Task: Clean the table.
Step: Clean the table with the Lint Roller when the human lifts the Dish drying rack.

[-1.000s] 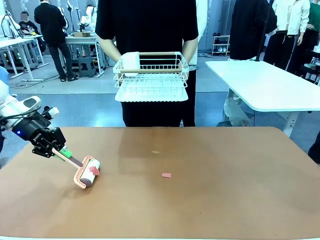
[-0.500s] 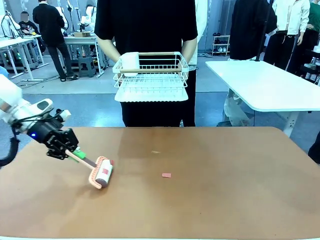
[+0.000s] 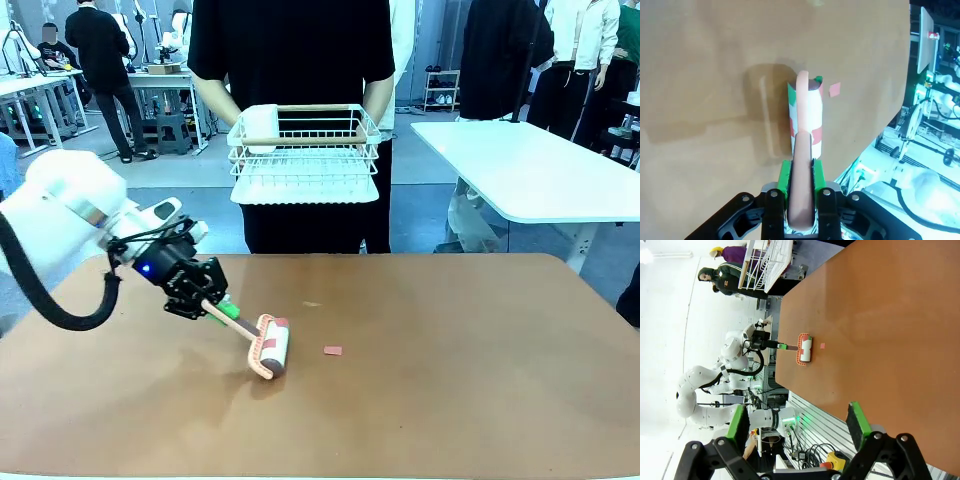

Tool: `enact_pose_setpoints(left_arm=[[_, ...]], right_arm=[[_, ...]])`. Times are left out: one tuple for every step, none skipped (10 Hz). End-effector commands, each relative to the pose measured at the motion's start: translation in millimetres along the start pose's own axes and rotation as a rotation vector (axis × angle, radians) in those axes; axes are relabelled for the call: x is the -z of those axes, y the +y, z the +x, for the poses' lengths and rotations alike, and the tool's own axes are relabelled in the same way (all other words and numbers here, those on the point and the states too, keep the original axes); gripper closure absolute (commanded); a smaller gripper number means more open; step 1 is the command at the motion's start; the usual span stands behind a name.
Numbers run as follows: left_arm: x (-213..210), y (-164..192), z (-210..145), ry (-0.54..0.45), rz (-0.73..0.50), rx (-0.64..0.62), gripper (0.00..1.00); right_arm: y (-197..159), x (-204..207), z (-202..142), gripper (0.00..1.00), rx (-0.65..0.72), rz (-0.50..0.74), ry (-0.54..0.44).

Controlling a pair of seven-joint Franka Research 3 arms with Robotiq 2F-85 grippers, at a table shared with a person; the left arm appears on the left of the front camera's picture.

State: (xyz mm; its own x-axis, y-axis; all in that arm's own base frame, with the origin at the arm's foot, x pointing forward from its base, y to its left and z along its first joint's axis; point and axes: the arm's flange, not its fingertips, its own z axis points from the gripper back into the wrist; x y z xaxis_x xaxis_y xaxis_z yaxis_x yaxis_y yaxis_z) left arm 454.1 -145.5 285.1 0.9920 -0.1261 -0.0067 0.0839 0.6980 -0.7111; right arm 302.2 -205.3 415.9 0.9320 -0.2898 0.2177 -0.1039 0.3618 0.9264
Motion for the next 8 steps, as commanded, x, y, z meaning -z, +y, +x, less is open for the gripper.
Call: enact_pose_setpoints(left_arm=[[33.7, -4.8, 4.5, 0.042, 0.049, -0.015, 0.79], [46.8, -14.0, 9.0, 0.046, 0.059, -0.018, 0.79], [59.2, -22.3, 12.6, 0.051, 0.062, -0.022, 0.79], [70.9, -29.9, 14.1, 0.056, 0.060, -0.031, 0.79], [82.8, -37.9, 17.1, 0.046, 0.068, -0.040, 0.79], [92.4, -46.3, 20.7, 0.040, 0.063, -0.041, 0.79], [103.1, -55.4, 24.5, 0.038, 0.059, -0.049, 0.79], [114.8, -65.3, 26.1, 0.046, 0.057, -0.042, 0.79]], right_arm=[[2.9, -1.5, 0.1, 0.00, -0.008, 0.015, -0.005], [2.9, -1.5, 0.1, 0.00, -0.008, 0.015, -0.005], [2.9, -1.5, 0.1, 0.00, -0.008, 0.015, -0.005], [2.9, -1.5, 0.1, 0.00, -0.008, 0.015, -0.005], [2.9, -1.5, 0.1, 0.00, -0.008, 0.015, -0.005], [2.9, -1.5, 0.1, 0.00, -0.008, 0.015, -0.005], [2.9, -1.5, 0.1, 0.00, -0.008, 0.015, -0.005], [2.9, -1.5, 0.1, 0.00, -0.008, 0.015, -0.005]])
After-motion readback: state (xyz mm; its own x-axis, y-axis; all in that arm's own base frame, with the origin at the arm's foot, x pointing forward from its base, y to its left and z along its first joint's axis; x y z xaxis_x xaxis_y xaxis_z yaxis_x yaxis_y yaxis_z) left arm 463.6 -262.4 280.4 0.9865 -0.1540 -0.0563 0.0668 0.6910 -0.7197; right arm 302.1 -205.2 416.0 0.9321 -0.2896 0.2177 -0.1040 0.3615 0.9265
